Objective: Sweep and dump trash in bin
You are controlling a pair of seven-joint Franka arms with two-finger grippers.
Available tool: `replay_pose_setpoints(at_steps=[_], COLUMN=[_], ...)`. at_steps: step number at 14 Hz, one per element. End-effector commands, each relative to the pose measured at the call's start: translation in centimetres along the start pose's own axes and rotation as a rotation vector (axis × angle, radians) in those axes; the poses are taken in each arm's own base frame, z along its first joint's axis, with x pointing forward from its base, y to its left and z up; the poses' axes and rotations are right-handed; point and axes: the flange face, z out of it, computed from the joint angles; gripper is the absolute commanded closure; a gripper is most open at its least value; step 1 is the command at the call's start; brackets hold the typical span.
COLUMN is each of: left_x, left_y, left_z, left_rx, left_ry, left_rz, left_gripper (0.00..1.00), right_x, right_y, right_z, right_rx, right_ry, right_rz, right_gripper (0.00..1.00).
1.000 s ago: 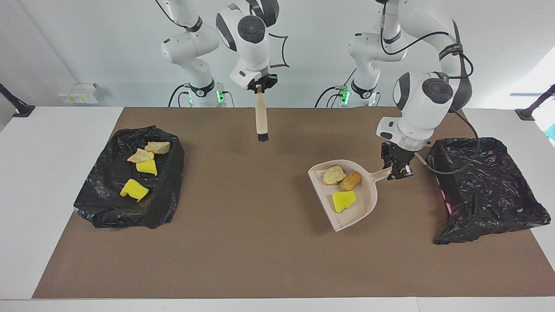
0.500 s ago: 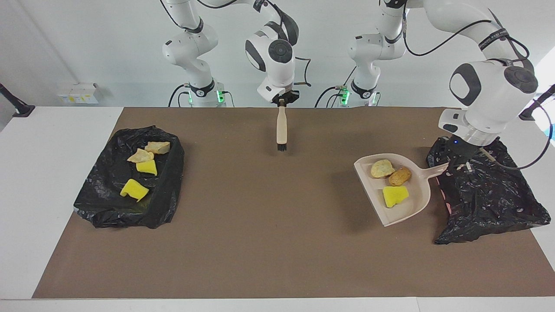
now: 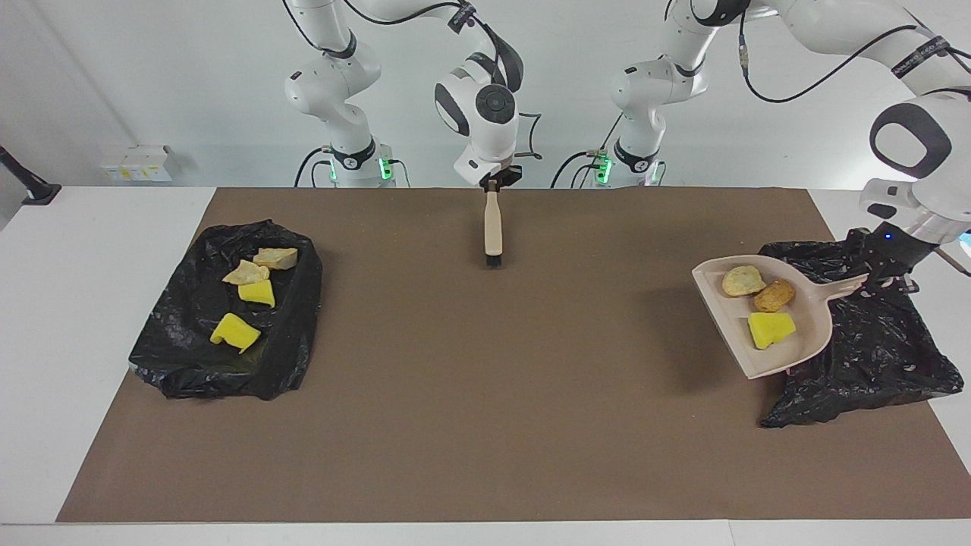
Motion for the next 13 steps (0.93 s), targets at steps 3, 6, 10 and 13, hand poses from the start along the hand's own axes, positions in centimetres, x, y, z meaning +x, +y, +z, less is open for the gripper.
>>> replay_pose_setpoints(at_steps=[3, 6, 10, 13], left_x=[-6.9, -8.1, -9.2, -9.6], left_y=[-0.2, -0.6, -0.6, -0.2], left_z=[-1.6, -2.1, -3.3, -4.2], left_rx=[0.051, 0.069, 0.071, 0.042], left_ry=[-0.123, -0.296, -0.475, -0.620], left_rz=[0.111, 0.156, 0.210, 0.215], left_gripper=[1.00, 1.00, 1.00, 1.00], right_x=[0.1, 0.3, 0.8, 1.3], right_y=[1.4, 1.5, 1.9, 1.8], right_z=[1.1, 1.2, 1.1, 0.9], right_rx=[0.017, 0.017, 0.032, 0.039], right_ry=[0.013, 0.009, 0.005, 0.011], right_rz=[-0.068, -0.046, -0.016, -0.003], right_gripper=[1.00, 1.00, 0.94, 0.39])
